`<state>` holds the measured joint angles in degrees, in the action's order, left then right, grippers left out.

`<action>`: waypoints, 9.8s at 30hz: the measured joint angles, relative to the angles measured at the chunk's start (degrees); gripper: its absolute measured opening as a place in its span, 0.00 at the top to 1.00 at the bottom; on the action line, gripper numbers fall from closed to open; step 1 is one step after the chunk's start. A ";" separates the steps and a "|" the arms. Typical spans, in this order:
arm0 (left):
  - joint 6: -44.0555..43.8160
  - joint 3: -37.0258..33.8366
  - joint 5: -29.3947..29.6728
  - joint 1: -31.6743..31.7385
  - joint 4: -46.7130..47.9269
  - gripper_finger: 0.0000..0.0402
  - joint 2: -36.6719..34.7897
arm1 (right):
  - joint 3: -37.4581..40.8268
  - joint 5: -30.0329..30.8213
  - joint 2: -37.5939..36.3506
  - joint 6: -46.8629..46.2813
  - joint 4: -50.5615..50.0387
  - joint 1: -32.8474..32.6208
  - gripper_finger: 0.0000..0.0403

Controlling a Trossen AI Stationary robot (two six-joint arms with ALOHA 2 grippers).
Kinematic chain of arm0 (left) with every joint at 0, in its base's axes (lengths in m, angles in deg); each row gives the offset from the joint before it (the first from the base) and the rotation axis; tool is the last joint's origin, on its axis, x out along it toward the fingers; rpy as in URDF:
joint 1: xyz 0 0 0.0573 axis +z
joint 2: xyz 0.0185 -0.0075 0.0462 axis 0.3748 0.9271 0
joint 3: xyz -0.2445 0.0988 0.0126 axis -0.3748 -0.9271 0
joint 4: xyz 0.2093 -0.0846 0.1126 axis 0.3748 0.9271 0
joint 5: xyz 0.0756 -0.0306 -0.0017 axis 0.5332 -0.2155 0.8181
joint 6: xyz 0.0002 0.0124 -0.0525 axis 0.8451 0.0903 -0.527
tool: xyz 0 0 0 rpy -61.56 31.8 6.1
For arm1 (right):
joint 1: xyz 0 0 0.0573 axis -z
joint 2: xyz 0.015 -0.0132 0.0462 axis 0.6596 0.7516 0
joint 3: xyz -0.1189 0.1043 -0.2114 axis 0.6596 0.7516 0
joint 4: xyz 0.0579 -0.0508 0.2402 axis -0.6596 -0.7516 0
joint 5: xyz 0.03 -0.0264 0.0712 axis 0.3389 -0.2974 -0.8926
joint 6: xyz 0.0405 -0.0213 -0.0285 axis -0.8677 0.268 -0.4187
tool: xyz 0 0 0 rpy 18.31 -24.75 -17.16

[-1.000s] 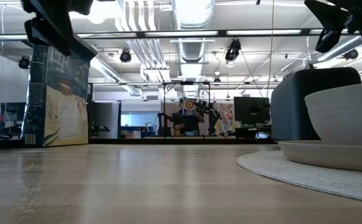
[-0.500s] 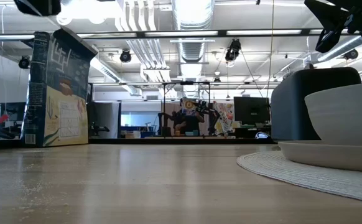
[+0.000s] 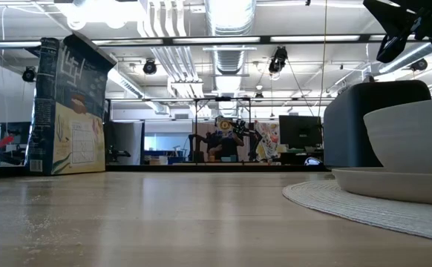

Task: Arrange a breakfast setting
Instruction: Move the blue glass with an orange spoon to the top of the table, then move the red cup of grain rice to the top of the table

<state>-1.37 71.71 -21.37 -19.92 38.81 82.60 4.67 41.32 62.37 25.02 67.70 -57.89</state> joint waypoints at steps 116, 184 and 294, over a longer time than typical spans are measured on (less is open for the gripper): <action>101.44 6.42 0.36 56.77 -16.17 1.00 22.62 | 0.00 0.00 0.00 0.00 -0.06 0.02 0.76; 77.82 38.97 9.70 47.02 3.31 0.92 31.19 | 0.00 0.00 -0.02 0.00 -0.24 0.02 0.76; 10.42 -14.00 -2.82 -24.17 -7.21 0.81 1.91 | 0.00 0.00 -0.01 0.00 -0.28 0.02 0.76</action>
<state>9.05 57.71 -24.20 -44.10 31.60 84.51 4.67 41.32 62.36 25.02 67.42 -57.87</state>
